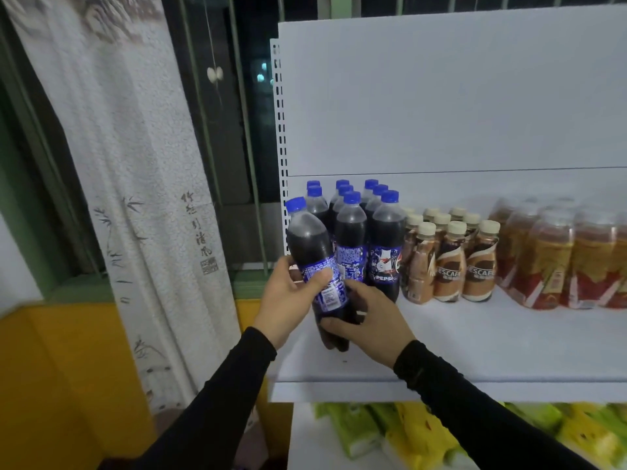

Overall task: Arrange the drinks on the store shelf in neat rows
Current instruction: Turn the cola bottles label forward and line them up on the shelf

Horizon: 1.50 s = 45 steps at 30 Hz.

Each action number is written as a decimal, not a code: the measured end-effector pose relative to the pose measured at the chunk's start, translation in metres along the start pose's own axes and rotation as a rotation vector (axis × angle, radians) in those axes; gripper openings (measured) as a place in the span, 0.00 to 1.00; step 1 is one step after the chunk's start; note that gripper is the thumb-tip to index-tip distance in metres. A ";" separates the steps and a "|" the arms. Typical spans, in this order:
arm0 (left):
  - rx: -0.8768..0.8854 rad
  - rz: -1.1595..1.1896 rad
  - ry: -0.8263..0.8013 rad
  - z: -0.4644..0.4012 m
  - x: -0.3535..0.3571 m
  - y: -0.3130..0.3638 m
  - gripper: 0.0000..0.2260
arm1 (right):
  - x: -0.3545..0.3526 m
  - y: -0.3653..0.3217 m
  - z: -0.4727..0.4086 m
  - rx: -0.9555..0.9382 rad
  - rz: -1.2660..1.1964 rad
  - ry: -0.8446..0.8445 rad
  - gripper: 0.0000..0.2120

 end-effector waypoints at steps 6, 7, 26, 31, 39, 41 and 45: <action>-0.061 0.086 -0.051 0.004 0.008 0.008 0.16 | -0.011 0.001 0.006 -0.011 -0.214 -0.080 0.22; -0.091 0.136 -0.056 0.002 0.006 0.011 0.16 | -0.013 0.002 0.006 -0.001 -0.278 -0.114 0.21; -0.045 0.289 0.002 -0.006 0.002 0.030 0.27 | -0.023 -0.005 0.018 0.133 -0.438 -0.076 0.27; -0.110 0.372 -0.035 -0.004 0.000 0.030 0.26 | -0.019 -0.004 0.018 0.244 -0.804 -0.213 0.22; -0.060 0.311 0.044 -0.001 0.001 0.029 0.26 | -0.024 -0.017 0.020 0.095 -0.213 -0.110 0.21; -0.056 0.291 0.034 0.000 0.002 0.030 0.25 | -0.024 -0.013 0.020 0.111 -0.234 -0.062 0.23; -0.076 0.292 -0.024 -0.001 0.002 0.037 0.23 | -0.021 -0.010 0.023 0.160 -0.538 -0.145 0.31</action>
Point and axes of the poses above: each hand's wrist, its own z-axis away from the middle knuckle, its own x-axis out of the palm, y = z × x, the point moved 3 cm from there along -z, towards the middle knuckle, and after that the axes turned 12 degrees about z, right-handed, at the moved point
